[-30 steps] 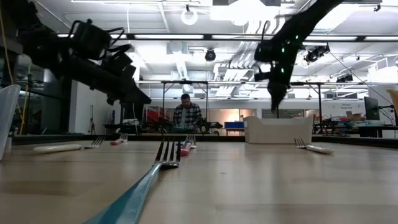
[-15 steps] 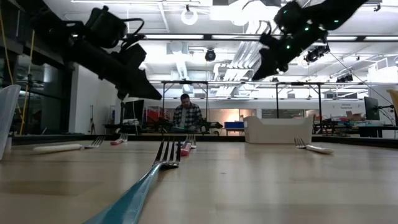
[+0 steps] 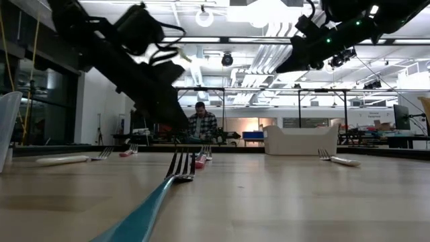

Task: Sort silverware by color (type)
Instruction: Put the center pink fork into the transparent bin

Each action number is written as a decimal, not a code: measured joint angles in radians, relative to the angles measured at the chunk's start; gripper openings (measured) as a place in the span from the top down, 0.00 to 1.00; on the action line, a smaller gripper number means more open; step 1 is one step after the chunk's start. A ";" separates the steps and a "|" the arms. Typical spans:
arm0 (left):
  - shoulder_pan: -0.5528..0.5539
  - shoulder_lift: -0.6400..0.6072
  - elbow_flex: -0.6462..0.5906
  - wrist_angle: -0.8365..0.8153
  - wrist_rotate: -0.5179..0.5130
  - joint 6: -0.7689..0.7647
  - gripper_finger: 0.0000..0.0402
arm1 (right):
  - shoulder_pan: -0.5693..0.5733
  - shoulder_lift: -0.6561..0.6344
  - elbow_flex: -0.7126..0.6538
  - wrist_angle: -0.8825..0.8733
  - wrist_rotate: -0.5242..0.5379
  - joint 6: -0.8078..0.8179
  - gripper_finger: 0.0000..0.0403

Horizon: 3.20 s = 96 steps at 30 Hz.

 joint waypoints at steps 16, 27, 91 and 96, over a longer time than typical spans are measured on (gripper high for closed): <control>-0.121 0.248 0.306 -0.265 -0.151 -0.216 0.72 | 0.036 -0.013 0.001 -0.011 0.042 -0.058 1.00; -0.124 0.356 0.426 -0.444 -0.185 -0.255 0.72 | 0.036 -0.012 0.001 0.002 0.039 -0.058 1.00; -0.962 -0.241 0.430 -1.302 0.001 -1.213 1.00 | 0.084 -0.012 0.000 0.003 0.038 -0.073 1.00; -1.015 -0.195 0.430 -1.319 0.006 -1.254 1.00 | 0.084 -0.012 0.000 0.003 0.038 -0.069 1.00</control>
